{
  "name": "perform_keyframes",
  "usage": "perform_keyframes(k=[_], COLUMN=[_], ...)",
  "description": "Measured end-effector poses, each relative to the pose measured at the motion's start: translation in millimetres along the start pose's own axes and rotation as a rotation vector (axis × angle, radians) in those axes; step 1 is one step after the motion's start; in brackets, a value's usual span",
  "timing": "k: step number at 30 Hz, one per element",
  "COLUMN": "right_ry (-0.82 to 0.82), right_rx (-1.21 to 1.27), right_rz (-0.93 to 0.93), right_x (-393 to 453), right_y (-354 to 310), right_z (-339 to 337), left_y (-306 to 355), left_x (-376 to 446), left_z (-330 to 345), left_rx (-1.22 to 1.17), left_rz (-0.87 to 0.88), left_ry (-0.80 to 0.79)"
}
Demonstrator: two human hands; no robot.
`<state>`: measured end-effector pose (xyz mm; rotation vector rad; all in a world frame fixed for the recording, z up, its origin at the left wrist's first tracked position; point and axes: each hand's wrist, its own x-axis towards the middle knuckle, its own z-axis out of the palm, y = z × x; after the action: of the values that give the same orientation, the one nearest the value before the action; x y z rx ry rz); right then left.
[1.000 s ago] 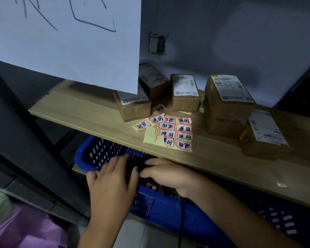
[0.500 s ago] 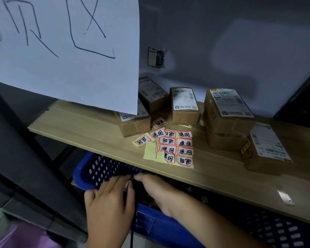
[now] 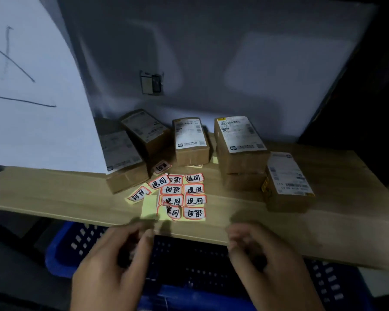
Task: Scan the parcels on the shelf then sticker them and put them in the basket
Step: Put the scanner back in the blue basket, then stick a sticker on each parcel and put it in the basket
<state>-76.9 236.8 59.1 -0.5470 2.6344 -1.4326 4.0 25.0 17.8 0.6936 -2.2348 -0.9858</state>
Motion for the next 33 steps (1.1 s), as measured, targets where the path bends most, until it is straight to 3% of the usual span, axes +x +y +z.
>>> perform_keyframes(k=[4, 7, 12, 16, 18, 21, 24, 28, 30, 33], right_ry=[0.033, -0.044, -0.107, -0.109, -0.109, -0.121, -0.105, 0.041, -0.026, 0.006], right_rx=[-0.223, -0.415, -0.522, -0.515, -0.499, -0.478, -0.303, 0.193, 0.488, 0.56], right_rz=[-0.186, -0.325, -0.392, -0.41, -0.414, -0.419, -0.398, -0.252, -0.116, -0.092], right_x=[35, 51, 59, 65, 66, 69, 70, 52, 41, 32], right_y=[8, 8, 20, 23, 24, 23, 23, 22, 23, 40], right_z=[14, 31, 46, 45, 45, 45, 42, 18, -1, -30], left_y=[21, 25, 32, 35, 35, 36, 48, 71, 83, 97], left_x=[15, 19, 21, 23, 21, 18, 12, -3, -12, -28], left_z=[23, 34, 43, 49, 53, 51, 46, 58, 71, 95], left_rx=[0.199, 0.26, 0.237, 0.326, 0.293, 0.053, -0.225, -0.424, -0.517, -0.554], left_rz=[-0.022, -0.044, -0.116, -0.078, -0.102, -0.178, -0.206, -0.158, -0.111, -0.006], left_ry=[-0.039, -0.078, -0.018, -0.012, 0.022, 0.114, 0.093, 0.1, 0.055, -0.054])
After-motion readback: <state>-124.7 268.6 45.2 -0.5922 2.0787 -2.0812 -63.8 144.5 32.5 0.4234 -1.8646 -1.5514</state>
